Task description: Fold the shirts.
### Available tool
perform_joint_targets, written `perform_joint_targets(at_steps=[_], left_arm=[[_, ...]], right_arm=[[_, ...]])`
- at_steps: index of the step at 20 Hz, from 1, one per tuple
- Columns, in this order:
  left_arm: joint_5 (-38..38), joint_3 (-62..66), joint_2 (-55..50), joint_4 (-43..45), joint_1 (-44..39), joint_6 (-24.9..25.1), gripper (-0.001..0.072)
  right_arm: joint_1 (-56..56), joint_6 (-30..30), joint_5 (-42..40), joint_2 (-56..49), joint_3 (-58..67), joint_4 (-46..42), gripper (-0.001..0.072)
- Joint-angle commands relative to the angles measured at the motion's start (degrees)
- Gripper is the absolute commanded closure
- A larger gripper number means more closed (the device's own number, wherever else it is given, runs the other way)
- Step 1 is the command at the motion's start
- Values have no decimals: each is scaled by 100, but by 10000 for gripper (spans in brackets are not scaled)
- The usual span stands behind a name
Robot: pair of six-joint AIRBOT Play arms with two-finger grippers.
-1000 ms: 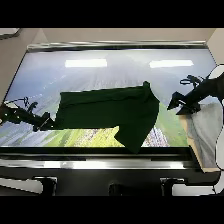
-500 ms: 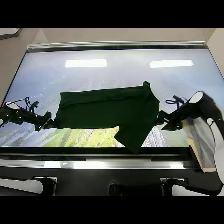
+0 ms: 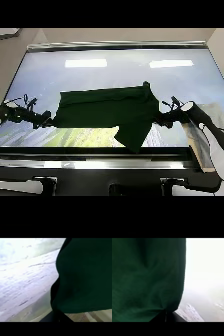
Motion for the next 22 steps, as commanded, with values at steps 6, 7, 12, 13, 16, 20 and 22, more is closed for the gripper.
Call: perform_joint_targets(at_steps=[6,7,12,13,16,20,22], left_arm=[[693,2232,1443,-129,-33,-35,682],[962,2918,1858,-125,-33,-221,682],[2487,4793,3797,-103,-33,-382,681],[2465,4767,4146,-98,-33,-531,681],[2166,4621,4837,177,-33,-870,681],[2092,4583,5053,422,-33,-1032,681],[1803,4581,4940,452,-33,-1027,682]], right_arm=[[17,-872,-28,1711,1829,-1150,667],[17,-898,-378,2188,2361,-1458,666],[17,-643,-1753,4409,4015,-2251,666],[17,-367,-1617,4730,4019,-2258,666],[17,234,-981,5414,4019,-2922,667],[17,699,-717,5602,4019,-3265,667],[17,857,-409,5484,4019,-3261,667]])
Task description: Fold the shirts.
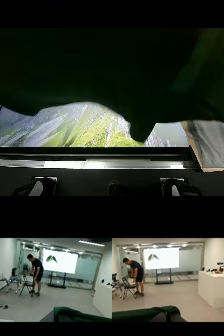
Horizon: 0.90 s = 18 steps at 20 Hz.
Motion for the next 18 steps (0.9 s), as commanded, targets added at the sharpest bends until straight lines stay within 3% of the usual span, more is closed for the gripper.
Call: perform_joint_targets(at_steps=[1,4,7,9,11,14,18], left_arm=[[-485,13,-59,240,-2,-103,682],[-944,-273,-745,273,-4,-24,681],[-1512,-1211,-1755,273,-20,214,682],[-1482,-2063,-2476,278,-66,442,682],[-1261,-2605,-3394,278,-116,673,682],[-933,-2424,-4918,153,-188,654,682],[-892,-1515,-6225,-256,-223,654,681]], right_arm=[[7,398,636,-66,31,-195,667],[7,415,1705,-852,31,-74,667],[7,118,3399,-2455,22,496,668],[94,116,3799,-3724,-35,1038,668],[398,227,3390,-4953,-59,1045,668],[883,529,1784,-6424,-57,1327,667],[999,938,-61,-7178,-57,1961,666]])
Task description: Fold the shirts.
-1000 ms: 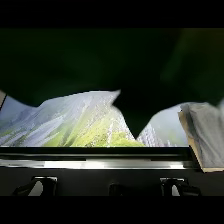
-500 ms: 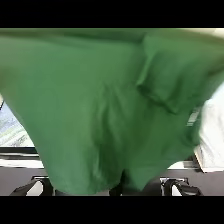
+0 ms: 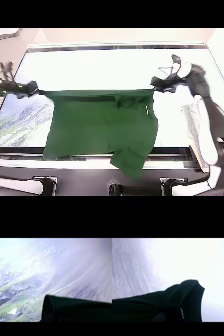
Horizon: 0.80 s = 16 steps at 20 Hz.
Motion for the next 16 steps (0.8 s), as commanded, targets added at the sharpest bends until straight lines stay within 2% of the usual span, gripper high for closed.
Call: perform_joint_targets(at_steps=[1,4,6,9,10,16], left_arm=[[37,553,-1056,-450,-37,48,681],[-188,702,-1014,-413,26,382,681],[-964,774,-918,-343,118,409,681],[-2612,632,-966,-289,122,352,681],[-2857,459,-981,-273,87,343,681],[-3121,-577,-986,111,-37,195,682]], right_arm=[[136,356,-1512,-678,7,533,666],[138,162,-994,-400,28,216,666],[138,-109,57,-52,28,-247,666],[144,-140,2127,138,-11,-553,665],[151,-96,2417,133,-168,-531,666],[149,162,2138,57,-1062,-245,666]])
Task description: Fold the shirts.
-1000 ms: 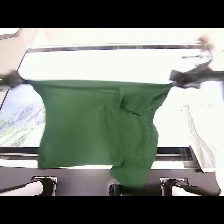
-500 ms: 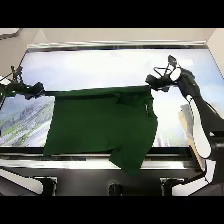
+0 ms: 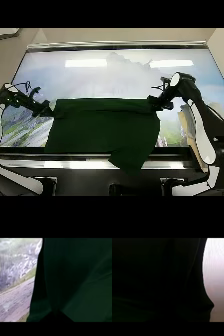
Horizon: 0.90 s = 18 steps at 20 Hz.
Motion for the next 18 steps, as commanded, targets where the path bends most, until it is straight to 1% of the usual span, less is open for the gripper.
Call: perform_joint_targets(at_steps=[1,4,6,8,9,14,15,16,17,18], left_arm=[[-321,-367,-9,444,-39,-76,682],[-328,-350,-9,570,37,-74,682],[-267,-236,-9,573,144,-72,682],[-195,-122,-9,568,267,-74,682],[-160,-118,-11,568,317,-74,682],[-142,-164,-184,566,160,-74,680],[-149,-153,-177,542,142,-74,647],[-214,-116,-157,496,153,-114,450],[-291,-57,-116,503,186,-238,314],[-365,-15,-17,507,245,-282,306]], right_arm=[[2,98,160,-7,-295,142,666],[-11,94,101,7,-278,33,666],[-11,98,-107,131,-273,-365,667],[-9,98,68,175,-278,-525,667],[-7,116,229,151,-315,-514,667],[-4,275,-120,127,-614,-96,664],[-4,354,-105,138,-605,-98,575],[-11,352,-105,162,-584,-136,411],[-11,186,7,223,-531,-195,342],[-61,22,173,334,-490,-273,323]])
